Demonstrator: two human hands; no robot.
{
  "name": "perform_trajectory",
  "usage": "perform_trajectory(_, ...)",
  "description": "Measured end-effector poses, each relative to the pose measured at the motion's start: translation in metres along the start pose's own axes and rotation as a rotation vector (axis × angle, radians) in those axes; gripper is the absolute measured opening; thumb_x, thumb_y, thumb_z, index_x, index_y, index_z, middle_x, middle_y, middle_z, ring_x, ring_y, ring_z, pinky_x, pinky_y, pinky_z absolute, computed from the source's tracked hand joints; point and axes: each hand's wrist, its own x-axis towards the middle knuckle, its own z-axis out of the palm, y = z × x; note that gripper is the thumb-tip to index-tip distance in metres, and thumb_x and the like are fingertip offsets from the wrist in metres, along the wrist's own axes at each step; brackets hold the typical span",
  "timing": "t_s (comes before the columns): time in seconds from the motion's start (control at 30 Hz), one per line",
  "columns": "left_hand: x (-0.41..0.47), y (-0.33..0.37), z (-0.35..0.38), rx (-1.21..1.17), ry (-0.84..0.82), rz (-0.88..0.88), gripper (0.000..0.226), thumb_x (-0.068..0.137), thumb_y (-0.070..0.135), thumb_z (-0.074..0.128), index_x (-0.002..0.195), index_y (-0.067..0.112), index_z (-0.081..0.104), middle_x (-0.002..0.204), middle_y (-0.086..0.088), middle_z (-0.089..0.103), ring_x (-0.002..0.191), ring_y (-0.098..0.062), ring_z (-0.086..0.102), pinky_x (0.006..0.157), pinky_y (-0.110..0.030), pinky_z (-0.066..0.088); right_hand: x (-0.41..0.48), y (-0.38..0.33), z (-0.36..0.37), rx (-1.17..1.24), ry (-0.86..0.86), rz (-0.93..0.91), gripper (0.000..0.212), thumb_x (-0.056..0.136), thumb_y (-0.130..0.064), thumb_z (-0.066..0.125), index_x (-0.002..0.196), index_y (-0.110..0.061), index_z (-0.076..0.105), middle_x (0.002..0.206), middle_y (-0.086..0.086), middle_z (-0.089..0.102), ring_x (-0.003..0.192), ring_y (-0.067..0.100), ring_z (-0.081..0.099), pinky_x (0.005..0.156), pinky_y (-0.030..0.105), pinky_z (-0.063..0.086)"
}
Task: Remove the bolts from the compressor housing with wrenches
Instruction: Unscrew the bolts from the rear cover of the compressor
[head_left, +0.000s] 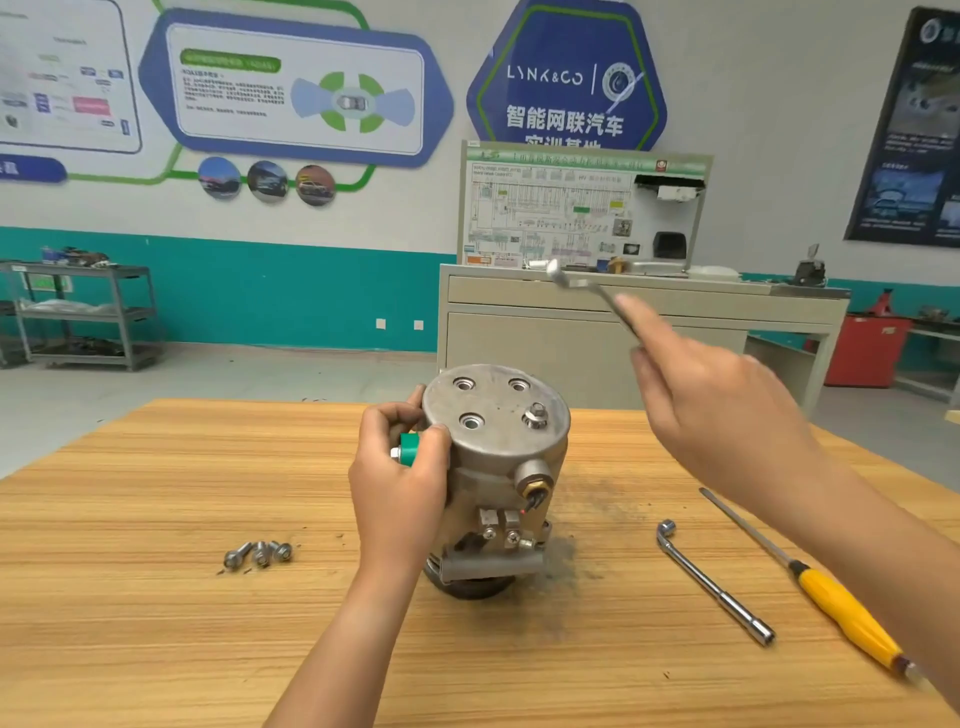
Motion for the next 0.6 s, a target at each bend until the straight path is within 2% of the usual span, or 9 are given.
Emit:
perform_trajectory(0.03,-0.001,0.000,0.001,0.008,0.010,0.009,0.017,0.083,0.007,0.057,0.081,0.023,0.051,0.093,0.019,0.060,0.084,-0.005,0.056,0.072,-0.030,0.045,-0.010,-0.006,-0.008,-0.126,-0.155,0.011,0.051,0.090,-0.010,0.052,0.139,-0.012,0.036,0.052,-0.002,0.045,0.036,0.018,0.036,0.033,0.022,0.027)
perform_trajectory(0.1,-0.004,0.000,0.004,0.010,0.019,0.018,0.019,0.084,0.006,0.057,0.081,0.024,0.051,0.097,0.018,0.061,0.084,0.010,0.056,0.068,-0.015,0.044,-0.022,-0.009,-0.009,-0.356,-0.378,0.042,0.061,0.093,-0.016,0.042,0.144,-0.027,0.011,0.058,-0.008,0.041,0.043,0.013,0.034,0.036,0.025,0.020)
perform_trajectory(0.17,-0.005,0.000,0.005,0.006,0.015,0.012,0.019,0.084,0.006,0.057,0.081,0.024,0.051,0.103,0.020,0.061,0.085,0.019,0.053,0.070,-0.014,0.045,-0.028,-0.014,-0.008,-0.429,-0.498,0.001,0.066,0.092,-0.014,0.036,0.144,-0.029,-0.001,0.061,-0.009,0.033,0.046,0.011,0.028,0.039,0.027,0.016)
perform_trajectory(0.27,-0.008,-0.001,0.007,0.006,0.036,-0.011,0.019,0.084,0.008,0.058,0.082,0.026,0.051,0.110,0.012,0.064,0.081,0.009,0.056,0.069,-0.030,0.048,-0.025,-0.020,-0.010,-0.453,-0.571,0.025,0.071,0.089,-0.008,0.036,0.146,-0.024,-0.002,0.060,-0.007,0.030,0.046,0.011,0.024,0.039,0.027,0.016)
perform_trajectory(0.4,-0.008,-0.001,0.010,0.009,0.023,0.014,0.019,0.084,0.006,0.057,0.083,0.024,0.051,0.104,0.027,0.057,0.083,0.020,0.053,0.066,-0.015,0.046,-0.018,-0.029,-0.019,-0.530,-0.663,0.002,0.078,0.083,0.001,0.040,0.146,-0.014,-0.002,0.059,-0.003,0.030,0.045,0.014,0.025,0.038,0.027,0.017)
perform_trajectory(0.5,-0.008,-0.001,0.012,0.022,0.017,0.006,0.019,0.084,0.008,0.057,0.082,0.024,0.050,0.098,0.031,0.057,0.077,0.016,0.055,0.064,-0.023,0.047,-0.019,-0.046,-0.017,-0.520,-0.706,0.015,0.077,0.081,0.008,0.038,0.145,-0.002,-0.004,0.060,0.004,0.026,0.047,0.008,0.025,0.036,0.027,0.017)
perform_trajectory(0.6,-0.008,-0.003,0.010,0.012,0.020,0.011,0.019,0.085,0.009,0.058,0.082,0.026,0.050,0.102,0.027,0.060,0.080,0.007,0.059,0.062,-0.023,0.048,-0.026,-0.058,-0.008,-0.433,-0.744,0.024,0.083,0.061,0.019,0.018,0.140,0.010,-0.009,0.078,0.006,0.042,0.055,0.010,0.038,0.038,0.024,0.023)
